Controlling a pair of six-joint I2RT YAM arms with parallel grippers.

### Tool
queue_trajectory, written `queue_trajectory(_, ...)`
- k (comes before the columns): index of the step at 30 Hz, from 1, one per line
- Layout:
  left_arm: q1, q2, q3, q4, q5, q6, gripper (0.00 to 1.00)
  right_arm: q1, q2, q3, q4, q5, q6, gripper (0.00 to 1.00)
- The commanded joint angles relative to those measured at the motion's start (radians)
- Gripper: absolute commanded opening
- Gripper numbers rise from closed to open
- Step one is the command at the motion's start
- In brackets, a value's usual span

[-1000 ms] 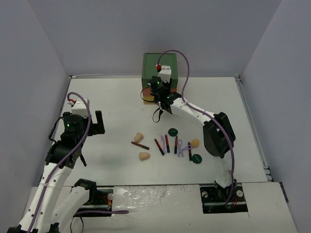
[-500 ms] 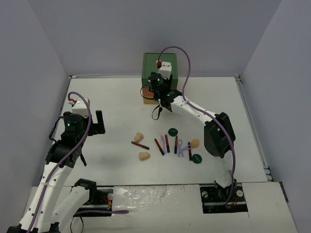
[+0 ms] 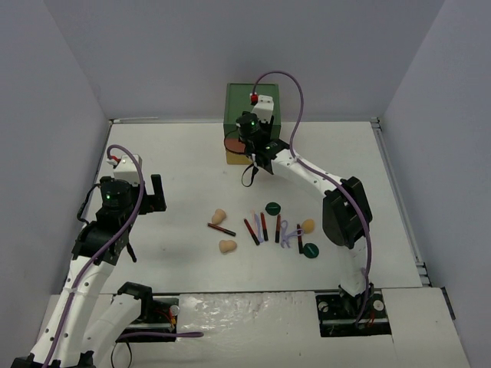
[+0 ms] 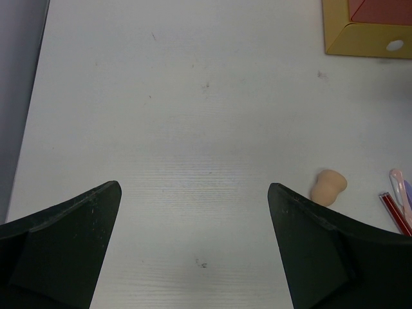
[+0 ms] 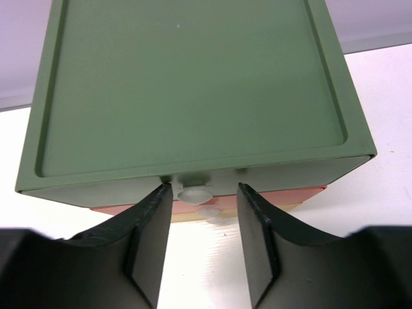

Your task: Organize the makeup

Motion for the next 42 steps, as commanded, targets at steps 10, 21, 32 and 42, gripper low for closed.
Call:
queue_trajectory(10,0.006,-0.004,0.033,0.045,0.004,-0.016,0.97,-0.018,0.026,0.072,0.044,-0.025,-0.032,0.39)
queue_trajectory(21,0.009,-0.004,0.031,0.045,0.007,-0.017,0.97,-0.016,0.022,0.087,0.044,-0.029,-0.055,0.38)
queue_trajectory(32,0.01,-0.004,0.031,0.046,0.009,-0.018,0.97,-0.017,0.031,0.09,0.044,-0.014,-0.044,0.26)
queue_trajectory(42,0.011,-0.002,0.031,0.046,0.012,-0.018,0.97,-0.015,0.021,0.081,0.044,-0.012,-0.032,0.03)
